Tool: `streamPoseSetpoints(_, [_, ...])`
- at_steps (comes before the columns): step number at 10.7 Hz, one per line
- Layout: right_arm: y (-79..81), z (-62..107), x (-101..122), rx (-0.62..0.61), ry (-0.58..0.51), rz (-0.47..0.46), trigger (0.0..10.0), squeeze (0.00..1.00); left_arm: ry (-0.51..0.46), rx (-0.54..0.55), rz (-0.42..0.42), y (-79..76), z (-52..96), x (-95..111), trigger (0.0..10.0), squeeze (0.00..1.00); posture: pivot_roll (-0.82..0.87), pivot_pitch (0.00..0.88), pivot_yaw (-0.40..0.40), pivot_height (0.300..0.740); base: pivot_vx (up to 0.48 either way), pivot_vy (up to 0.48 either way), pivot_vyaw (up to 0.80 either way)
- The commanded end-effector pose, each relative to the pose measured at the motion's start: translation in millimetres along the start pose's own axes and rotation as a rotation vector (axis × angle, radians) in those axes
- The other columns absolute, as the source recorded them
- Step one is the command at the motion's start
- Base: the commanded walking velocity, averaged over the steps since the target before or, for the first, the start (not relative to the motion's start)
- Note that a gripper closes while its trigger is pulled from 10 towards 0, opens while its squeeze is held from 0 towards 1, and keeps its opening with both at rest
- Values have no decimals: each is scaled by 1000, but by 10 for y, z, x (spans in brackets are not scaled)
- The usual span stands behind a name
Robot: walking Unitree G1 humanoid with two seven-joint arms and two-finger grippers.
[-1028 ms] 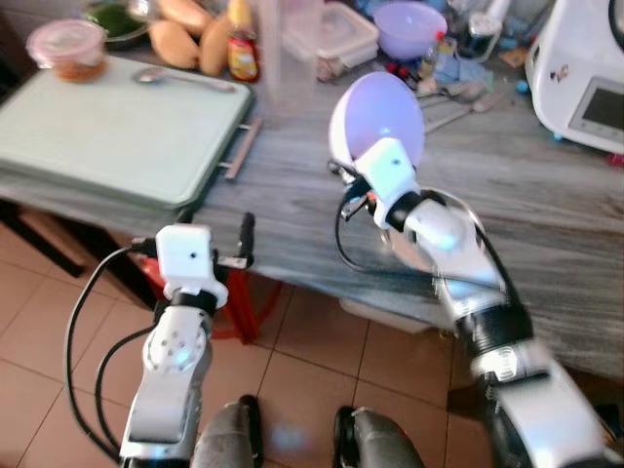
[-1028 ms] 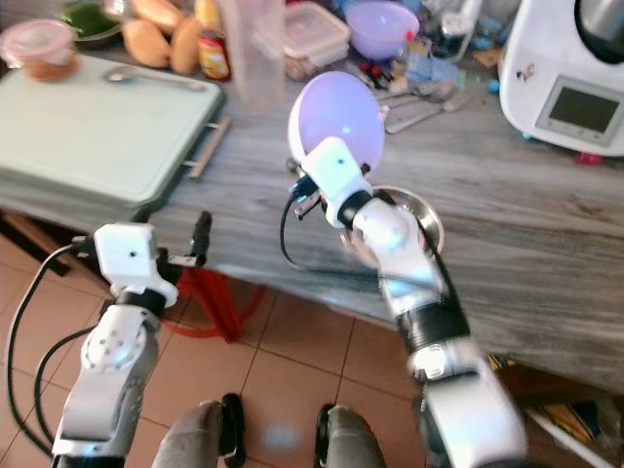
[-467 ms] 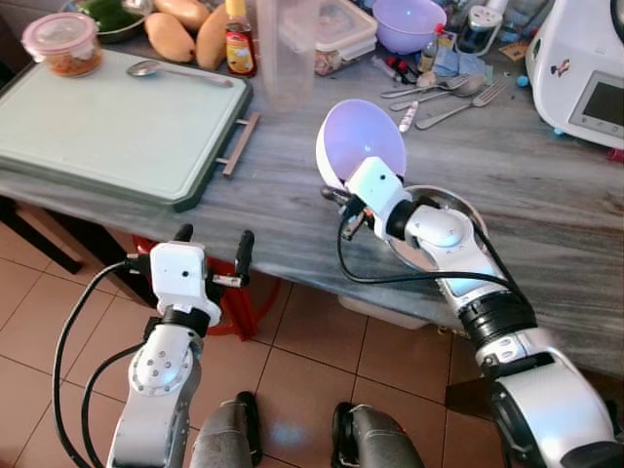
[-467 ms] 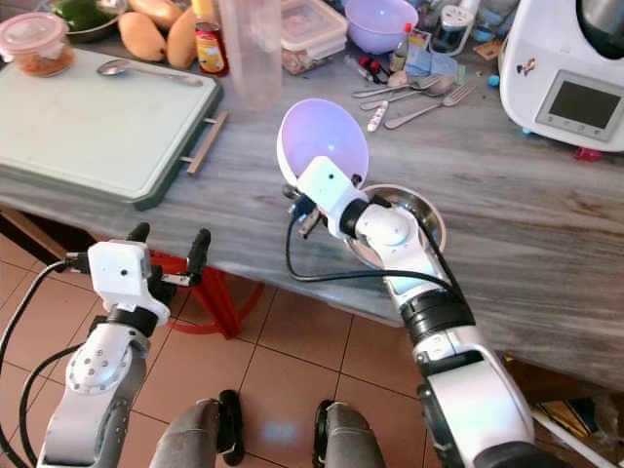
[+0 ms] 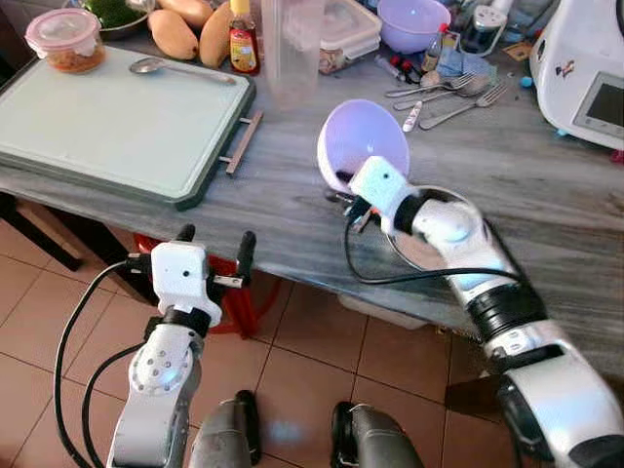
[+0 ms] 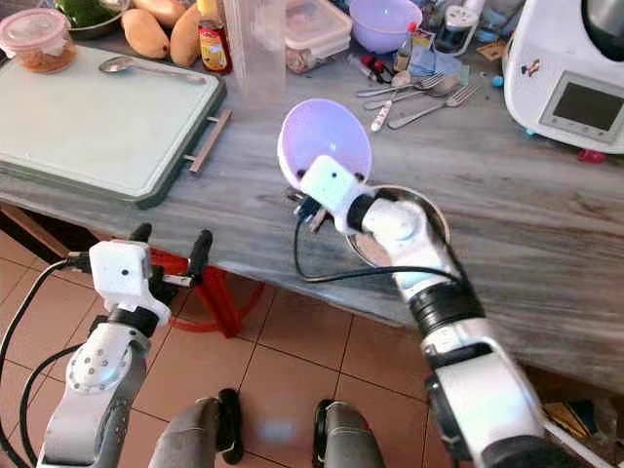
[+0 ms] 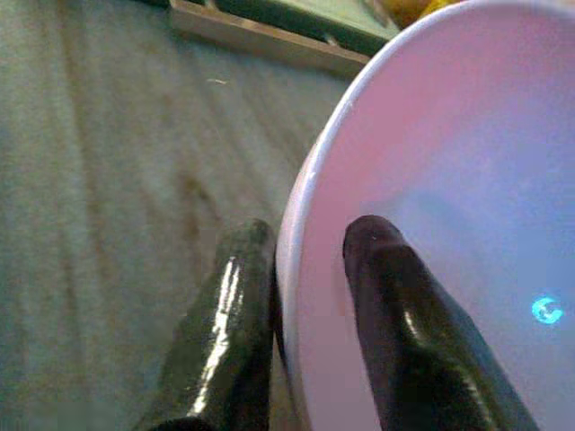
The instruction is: Setting the table
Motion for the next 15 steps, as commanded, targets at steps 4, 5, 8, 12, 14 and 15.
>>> streamPoseSetpoints(4, [-150, 71, 147, 5, -28, 52, 10000, 1000, 12, -8, -8, 6, -33, -19, 10000, 0, -34, 188, -53, 740, 0, 0, 0])
streamPoseSetpoints(5, [-172, 87, 179, 13, -30, 66, 10000, 1000, 13, -11, -9, 2, -51, -27, 10000, 0, -38, 179, -52, 740, 0, 0, 0])
streamPoseSetpoints(8, [-232, 151, 265, 46, -37, 65, 10000, 1000, 15, -18, -13, -11, -104, -48, 10000, 0, -46, 163, -47, 740, 0, 0, 0])
streamPoseSetpoints(12, [-144, 264, 180, 87, -4, 30, 10000, 1000, 25, -18, -12, -20, -128, -81, 10000, 0, -53, 163, -47, 740, 0, 0, 0])
streamPoseSetpoints(14, [-234, 350, 218, -78, -45, -10, 10000, 1000, 24, -10, -14, 9, -119, -76, 10000, 0, -51, 169, -42, 740, 0, 0, 0])
streamPoseSetpoints(15, [-257, 391, 254, -170, -74, -18, 10000, 1000, 26, -9, -13, 19, -118, -79, 10000, 0, -53, 170, -39, 740, 0, 0, 0])
Point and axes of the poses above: a point about 5 cm out from each wrist's last joint towards the gripper, its own z axis pointing back from the gripper into the wrist, its own x axis along the axis of the wrist's last joint, y = z × x, the point moved 1 cm from there along -z, pointing out of the wrist towards the gripper, and after that the axes turned 4 degrees about z, right-handed, at the moved point
